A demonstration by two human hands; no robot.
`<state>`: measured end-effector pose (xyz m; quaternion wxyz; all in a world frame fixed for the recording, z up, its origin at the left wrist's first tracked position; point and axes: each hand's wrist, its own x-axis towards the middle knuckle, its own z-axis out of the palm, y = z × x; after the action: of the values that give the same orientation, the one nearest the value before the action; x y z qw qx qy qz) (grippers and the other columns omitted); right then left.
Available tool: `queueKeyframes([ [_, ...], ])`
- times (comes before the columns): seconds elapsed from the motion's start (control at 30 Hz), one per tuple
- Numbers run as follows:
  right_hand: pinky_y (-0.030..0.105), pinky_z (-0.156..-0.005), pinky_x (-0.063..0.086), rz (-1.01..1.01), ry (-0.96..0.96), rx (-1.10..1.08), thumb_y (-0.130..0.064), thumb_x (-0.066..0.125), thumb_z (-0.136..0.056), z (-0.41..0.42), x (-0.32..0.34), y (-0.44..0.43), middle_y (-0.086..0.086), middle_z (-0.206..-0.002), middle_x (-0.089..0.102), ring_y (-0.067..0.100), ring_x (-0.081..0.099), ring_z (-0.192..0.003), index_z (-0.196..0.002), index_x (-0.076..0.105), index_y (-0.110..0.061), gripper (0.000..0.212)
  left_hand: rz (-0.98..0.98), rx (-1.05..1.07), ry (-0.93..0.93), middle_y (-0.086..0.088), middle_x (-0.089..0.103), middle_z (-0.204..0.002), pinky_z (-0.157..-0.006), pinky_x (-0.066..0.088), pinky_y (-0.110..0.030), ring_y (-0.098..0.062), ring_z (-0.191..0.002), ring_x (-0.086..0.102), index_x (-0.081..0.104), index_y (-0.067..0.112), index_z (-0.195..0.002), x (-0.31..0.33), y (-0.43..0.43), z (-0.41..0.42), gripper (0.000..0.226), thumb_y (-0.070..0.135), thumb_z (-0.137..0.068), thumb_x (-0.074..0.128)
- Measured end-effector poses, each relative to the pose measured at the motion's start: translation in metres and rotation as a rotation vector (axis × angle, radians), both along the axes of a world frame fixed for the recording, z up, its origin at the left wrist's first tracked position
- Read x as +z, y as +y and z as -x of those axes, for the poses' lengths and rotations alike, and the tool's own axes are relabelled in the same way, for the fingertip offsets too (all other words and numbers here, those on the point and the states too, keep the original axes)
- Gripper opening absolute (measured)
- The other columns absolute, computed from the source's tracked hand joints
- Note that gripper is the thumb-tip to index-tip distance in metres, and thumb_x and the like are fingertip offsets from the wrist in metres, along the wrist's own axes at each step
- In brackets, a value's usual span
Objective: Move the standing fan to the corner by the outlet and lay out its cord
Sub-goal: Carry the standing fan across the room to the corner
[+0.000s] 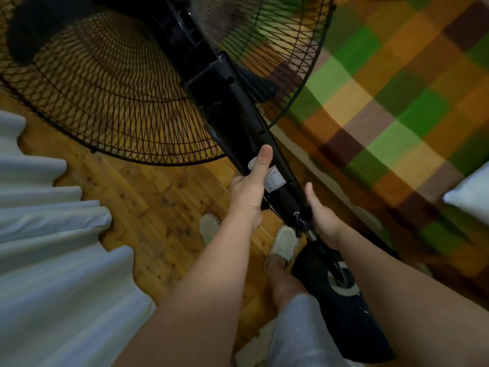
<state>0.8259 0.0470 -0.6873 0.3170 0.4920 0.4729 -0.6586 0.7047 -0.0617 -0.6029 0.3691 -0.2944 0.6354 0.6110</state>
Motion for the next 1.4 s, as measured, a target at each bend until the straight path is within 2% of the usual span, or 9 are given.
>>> queueKeyframes([
  [0.27, 0.037, -0.101, 0.033, -0.055, 0.046, -0.05, -0.107, 0.034, -0.047, 0.002, 0.017, -0.029, -0.017, -0.119, 0.062, 0.009, 0.052, -0.114, -0.14, 0.054, -0.034, 0.119, 0.054, 0.054, -0.013, -0.001, 0.071, -0.11, -0.067, 0.06, -0.034, -0.019, -0.094, 0.071, 0.055, 0.018, -0.119, 0.008, -0.017, 0.0, 0.126, 0.087, -0.016, 0.078],
  [0.5, 0.028, -0.079, 0.047, -0.08, 0.051, -0.076, -0.098, 0.043, -0.061, 0.004, 0.041, -0.043, -0.029, -0.08, 0.07, -0.012, 0.065, -0.078, -0.069, 0.073, -0.054, 0.054, 0.027, 0.101, -0.029, -0.003, 0.074, -0.108, -0.066, 0.06, -0.036, -0.02, -0.087, 0.074, 0.06, 0.019, -0.123, 0.033, -0.032, 0.001, 0.127, 0.087, -0.017, 0.077],
  [0.53, 0.032, -0.1, 0.031, -0.091, 0.047, -0.08, -0.096, 0.044, -0.063, 0.004, 0.044, -0.045, -0.029, -0.076, 0.069, -0.01, 0.065, -0.075, -0.071, 0.073, -0.05, 0.055, 0.021, 0.111, -0.029, -0.003, 0.075, -0.104, -0.062, 0.06, -0.036, -0.02, -0.081, 0.075, 0.062, 0.019, -0.12, 0.037, -0.034, 0.002, 0.124, 0.086, -0.018, 0.078],
  [0.57, 0.027, -0.066, 0.026, -0.103, 0.035, -0.073, -0.095, 0.045, -0.064, 0.006, 0.05, -0.047, -0.027, -0.071, 0.069, -0.008, 0.064, -0.075, -0.073, 0.072, -0.044, 0.058, 0.012, 0.127, -0.025, -0.002, 0.076, -0.099, -0.057, 0.06, -0.034, -0.019, -0.075, 0.076, 0.063, 0.018, -0.117, 0.042, -0.037, 0.004, 0.12, 0.086, -0.018, 0.078],
  [0.67, 0.027, -0.067, 0.043, -0.116, 0.022, -0.06, -0.094, 0.046, -0.063, 0.012, 0.069, -0.055, -0.021, -0.06, 0.068, -0.005, 0.063, -0.074, -0.077, 0.067, -0.035, 0.064, 0.015, 0.122, -0.018, -0.001, 0.073, -0.105, -0.072, 0.062, -0.041, -0.02, -0.085, 0.074, 0.061, 0.019, -0.119, 0.061, -0.046, 0.01, 0.123, 0.089, -0.019, 0.075],
  [0.77, 0.029, -0.073, 0.043, -0.133, 0.017, -0.066, -0.095, 0.048, -0.056, 0.02, 0.094, -0.063, -0.012, -0.078, 0.07, 0.007, 0.067, -0.076, -0.085, 0.069, -0.028, 0.076, 0.003, 0.118, -0.037, -0.005, 0.066, -0.122, -0.093, 0.055, -0.052, -0.029, -0.106, 0.066, 0.05, 0.018, -0.134, 0.086, -0.056, 0.016, 0.139, 0.091, -0.018, 0.073],
  [0.97, 0.021, -0.045, 0.045, -0.21, 0.018, -0.085, -0.084, 0.045, -0.078, 0.036, 0.146, -0.087, -0.018, -0.064, 0.067, -0.004, 0.064, -0.049, -0.083, 0.062, -0.022, 0.064, -0.016, 0.096, -0.03, -0.004, 0.054, -0.14, -0.098, 0.043, -0.042, -0.024, -0.116, 0.052, 0.045, 0.018, -0.138, 0.141, -0.08, 0.034, 0.145, 0.097, -0.018, 0.065],
  [1.17, 0.033, -0.093, 0.034, -0.147, 0.056, 0.025, -0.094, 0.034, -0.065, 0.067, 0.195, -0.11, 0.005, -0.149, 0.049, 0.023, 0.051, -0.128, -0.147, 0.045, -0.018, 0.112, -0.061, 0.136, -0.03, -0.006, 0.052, -0.142, -0.1, 0.045, -0.051, -0.032, -0.123, 0.051, 0.049, 0.017, -0.137, 0.174, -0.112, 0.067, 0.141, 0.098, -0.022, 0.063],
  [1.4, 0.035, -0.095, 0.041, -0.214, 0.137, 0.175, -0.1, 0.058, -0.039, 0.122, 0.233, -0.138, 0.003, -0.144, 0.054, 0.024, 0.053, -0.127, -0.145, 0.048, -0.015, 0.137, -0.129, 0.276, -0.035, -0.006, 0.056, -0.14, -0.097, 0.045, -0.047, -0.028, -0.117, 0.054, 0.052, 0.017, -0.135, 0.194, -0.147, 0.123, 0.124, 0.092, -0.038, 0.069],
])
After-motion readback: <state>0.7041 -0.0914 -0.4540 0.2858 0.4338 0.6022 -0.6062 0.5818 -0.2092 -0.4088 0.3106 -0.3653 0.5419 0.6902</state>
